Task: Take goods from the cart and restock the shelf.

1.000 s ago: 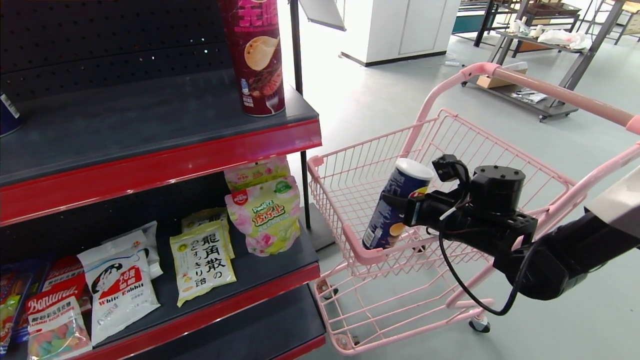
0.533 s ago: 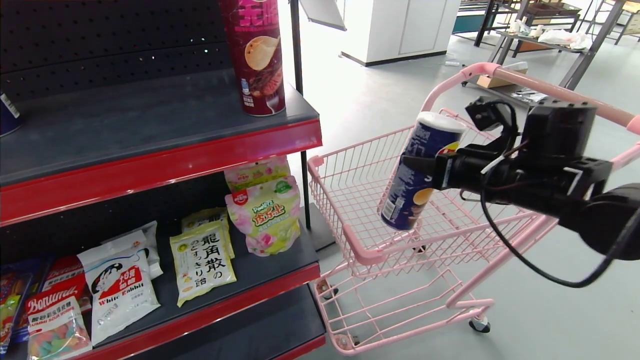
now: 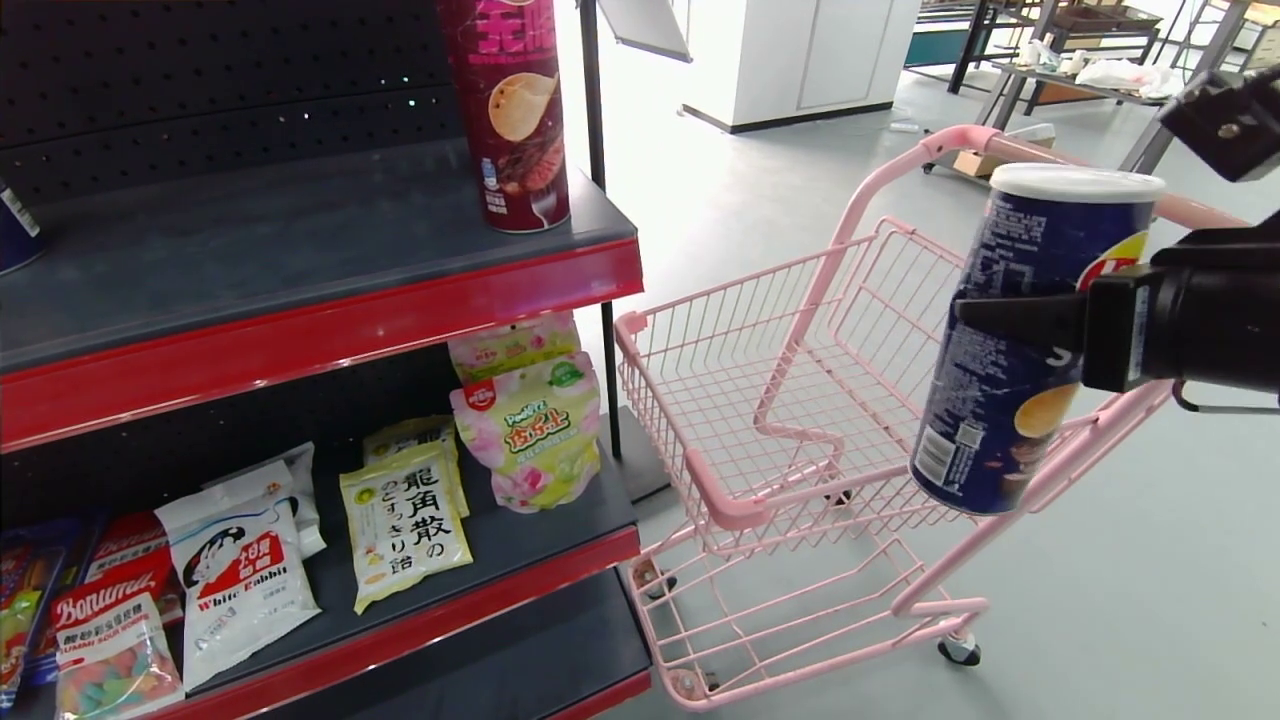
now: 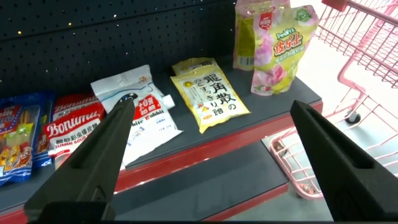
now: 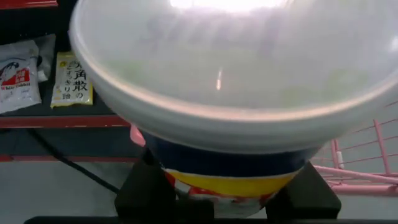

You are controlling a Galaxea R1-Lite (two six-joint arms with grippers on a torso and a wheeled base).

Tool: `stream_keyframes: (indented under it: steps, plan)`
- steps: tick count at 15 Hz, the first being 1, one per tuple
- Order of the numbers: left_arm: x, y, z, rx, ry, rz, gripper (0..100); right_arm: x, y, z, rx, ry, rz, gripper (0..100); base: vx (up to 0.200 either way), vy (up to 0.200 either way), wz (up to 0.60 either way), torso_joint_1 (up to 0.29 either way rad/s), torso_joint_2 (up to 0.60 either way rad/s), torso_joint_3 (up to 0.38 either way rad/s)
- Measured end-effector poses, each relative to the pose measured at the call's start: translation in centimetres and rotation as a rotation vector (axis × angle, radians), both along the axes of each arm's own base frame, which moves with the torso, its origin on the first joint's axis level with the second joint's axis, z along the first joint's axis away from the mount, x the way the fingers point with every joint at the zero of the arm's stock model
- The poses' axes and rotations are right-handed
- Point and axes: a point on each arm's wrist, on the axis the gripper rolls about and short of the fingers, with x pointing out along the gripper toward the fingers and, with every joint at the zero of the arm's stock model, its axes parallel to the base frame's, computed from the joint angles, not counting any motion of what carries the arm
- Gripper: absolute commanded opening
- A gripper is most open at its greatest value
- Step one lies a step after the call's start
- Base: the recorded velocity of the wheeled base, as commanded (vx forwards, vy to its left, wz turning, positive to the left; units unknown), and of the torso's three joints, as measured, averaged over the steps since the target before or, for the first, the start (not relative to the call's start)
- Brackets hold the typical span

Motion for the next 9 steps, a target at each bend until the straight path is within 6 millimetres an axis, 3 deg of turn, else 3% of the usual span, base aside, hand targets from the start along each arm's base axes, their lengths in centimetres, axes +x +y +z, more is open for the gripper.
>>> stream_keyframes:
  steps: [4, 9]
  plan:
    - [0.0, 0.0, 0.0, 0.014, -0.001, 0.0, 100, 1.7, 0.5, -0.8, 0.077, -0.125, -0.017, 0, 0.0, 0.0, 0.0, 0.0, 0.0, 0.0]
    - [0.0, 0.0, 0.0, 0.012, 0.0, 0.001, 100, 2.9, 1.2, -2.7, 0.077, -0.098, 0.069, 0, 0.0, 0.0, 0.0, 0.0, 0.0, 0.0]
